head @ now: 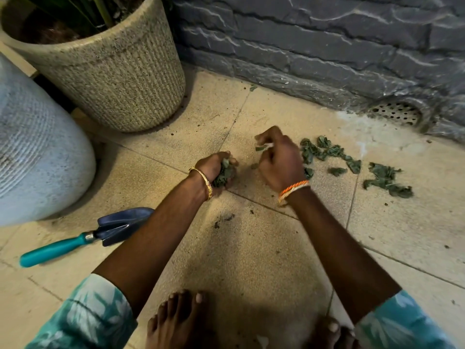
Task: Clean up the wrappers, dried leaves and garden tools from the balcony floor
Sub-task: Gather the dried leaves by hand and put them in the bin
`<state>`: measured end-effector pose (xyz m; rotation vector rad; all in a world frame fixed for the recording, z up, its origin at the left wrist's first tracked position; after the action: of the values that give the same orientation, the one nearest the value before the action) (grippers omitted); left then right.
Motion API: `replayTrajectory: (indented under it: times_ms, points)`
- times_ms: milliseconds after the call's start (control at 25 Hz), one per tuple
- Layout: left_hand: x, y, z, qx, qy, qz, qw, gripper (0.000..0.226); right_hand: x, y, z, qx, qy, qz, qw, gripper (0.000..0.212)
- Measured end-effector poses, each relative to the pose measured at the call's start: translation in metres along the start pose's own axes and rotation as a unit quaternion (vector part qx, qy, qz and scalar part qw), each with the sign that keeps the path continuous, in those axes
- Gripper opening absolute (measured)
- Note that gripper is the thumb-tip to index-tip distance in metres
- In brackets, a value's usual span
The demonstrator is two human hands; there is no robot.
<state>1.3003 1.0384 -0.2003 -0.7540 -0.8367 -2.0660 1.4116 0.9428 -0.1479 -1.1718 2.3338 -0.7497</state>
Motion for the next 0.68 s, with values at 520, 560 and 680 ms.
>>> replayTrajectory:
  times_ms: [520,560,680]
  points:
    - [0.007,-0.016,0.001,-0.016,0.003,0.008,1.000,0.044,0.026,0.052,0.024,0.241,-0.079,-0.129,0.959,0.029]
    - [0.007,-0.014,0.000,-0.024,0.003,0.003,1.000,0.047,0.030,0.051,0.021,0.245,-0.088,-0.115,0.959,0.027]
    - [0.006,-0.012,0.002,-0.060,0.006,-0.010,0.998,0.054,0.024,0.040,0.010,0.276,-0.081,-0.111,0.951,0.026]
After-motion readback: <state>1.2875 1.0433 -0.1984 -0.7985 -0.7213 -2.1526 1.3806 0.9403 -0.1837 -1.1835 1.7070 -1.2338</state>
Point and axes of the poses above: each hand's wrist, its own x-axis away from the middle knuckle, its own y-axis out of the palm, z = x × y, the point moved 4 cm from there along -x, towards the middle knuckle, and after that the axes turned 6 degrees about -z, right-handed, at the moved point
